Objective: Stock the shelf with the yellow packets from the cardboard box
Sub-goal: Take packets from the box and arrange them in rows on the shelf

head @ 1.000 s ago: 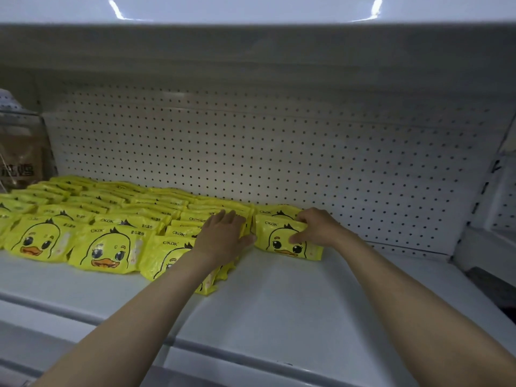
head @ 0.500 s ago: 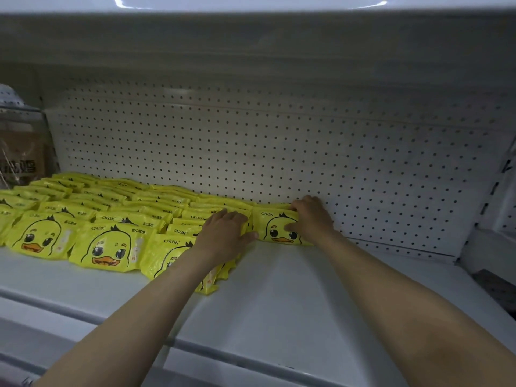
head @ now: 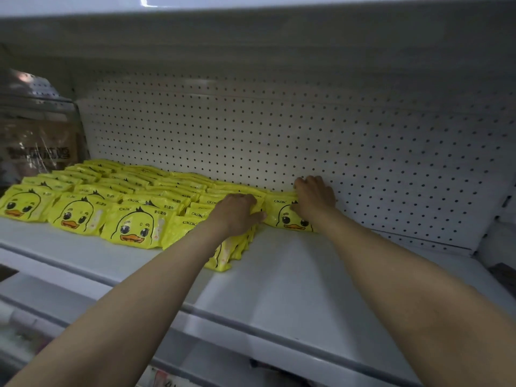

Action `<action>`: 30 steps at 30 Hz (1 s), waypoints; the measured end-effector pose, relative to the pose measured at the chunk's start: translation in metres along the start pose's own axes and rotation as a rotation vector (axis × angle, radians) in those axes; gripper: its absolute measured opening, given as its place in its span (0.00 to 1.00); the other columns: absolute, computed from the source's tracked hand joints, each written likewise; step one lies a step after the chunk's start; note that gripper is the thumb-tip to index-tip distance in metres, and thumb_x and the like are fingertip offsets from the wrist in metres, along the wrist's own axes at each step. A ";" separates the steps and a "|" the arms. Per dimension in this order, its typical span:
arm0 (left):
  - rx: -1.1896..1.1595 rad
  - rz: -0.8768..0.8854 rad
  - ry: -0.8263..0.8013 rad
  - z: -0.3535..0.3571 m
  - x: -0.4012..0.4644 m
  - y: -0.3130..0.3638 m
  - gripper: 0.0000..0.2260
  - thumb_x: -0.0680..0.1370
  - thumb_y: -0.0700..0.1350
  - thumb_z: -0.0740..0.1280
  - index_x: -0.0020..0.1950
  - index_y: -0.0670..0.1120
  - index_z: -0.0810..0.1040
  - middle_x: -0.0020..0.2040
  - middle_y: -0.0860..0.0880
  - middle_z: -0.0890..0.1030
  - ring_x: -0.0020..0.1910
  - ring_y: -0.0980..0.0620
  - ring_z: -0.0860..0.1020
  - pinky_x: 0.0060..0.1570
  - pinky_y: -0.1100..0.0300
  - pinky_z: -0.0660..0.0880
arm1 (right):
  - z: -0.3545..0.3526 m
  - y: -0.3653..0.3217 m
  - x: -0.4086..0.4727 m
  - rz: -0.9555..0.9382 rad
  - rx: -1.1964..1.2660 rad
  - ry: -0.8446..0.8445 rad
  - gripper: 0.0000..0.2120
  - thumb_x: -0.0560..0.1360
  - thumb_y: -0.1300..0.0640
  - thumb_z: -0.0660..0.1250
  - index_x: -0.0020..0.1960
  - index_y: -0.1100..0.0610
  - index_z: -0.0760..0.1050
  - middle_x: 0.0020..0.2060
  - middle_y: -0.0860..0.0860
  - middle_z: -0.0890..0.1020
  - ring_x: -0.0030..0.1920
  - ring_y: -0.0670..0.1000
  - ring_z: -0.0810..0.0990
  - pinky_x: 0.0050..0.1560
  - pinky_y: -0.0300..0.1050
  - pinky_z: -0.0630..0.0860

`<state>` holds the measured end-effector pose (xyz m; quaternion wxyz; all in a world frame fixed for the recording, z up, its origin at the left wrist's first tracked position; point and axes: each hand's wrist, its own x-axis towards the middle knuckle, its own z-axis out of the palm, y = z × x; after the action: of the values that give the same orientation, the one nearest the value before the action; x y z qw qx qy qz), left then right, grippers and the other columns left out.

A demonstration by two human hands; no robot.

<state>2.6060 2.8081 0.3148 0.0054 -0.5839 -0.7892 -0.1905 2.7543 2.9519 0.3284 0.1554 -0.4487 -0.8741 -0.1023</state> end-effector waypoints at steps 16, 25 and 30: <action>0.086 -0.267 0.393 -0.149 -0.160 -0.158 0.23 0.73 0.53 0.73 0.65 0.49 0.75 0.60 0.43 0.80 0.60 0.40 0.76 0.52 0.49 0.74 | -0.111 -0.222 -0.058 -0.383 0.361 -0.023 0.28 0.72 0.42 0.71 0.69 0.49 0.70 0.68 0.53 0.73 0.67 0.56 0.71 0.65 0.52 0.71; 0.268 -0.308 0.413 -0.200 -0.328 -0.279 0.24 0.74 0.59 0.69 0.67 0.50 0.73 0.62 0.43 0.77 0.61 0.40 0.74 0.56 0.45 0.75 | -0.119 -0.395 -0.160 -0.615 0.487 0.040 0.26 0.73 0.42 0.69 0.69 0.48 0.71 0.69 0.49 0.73 0.70 0.54 0.68 0.67 0.53 0.68; 0.328 -0.347 0.444 -0.215 -0.410 -0.327 0.24 0.74 0.57 0.69 0.66 0.49 0.73 0.61 0.43 0.77 0.60 0.39 0.74 0.56 0.43 0.74 | -0.115 -0.472 -0.205 -0.698 0.531 0.013 0.27 0.73 0.40 0.68 0.69 0.46 0.70 0.69 0.48 0.72 0.70 0.54 0.68 0.67 0.53 0.69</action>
<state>2.3879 2.2851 0.3231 0.2391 -0.3759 -0.8767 -0.1815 2.5027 2.4887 0.3426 0.2267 -0.0703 -0.9684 0.0767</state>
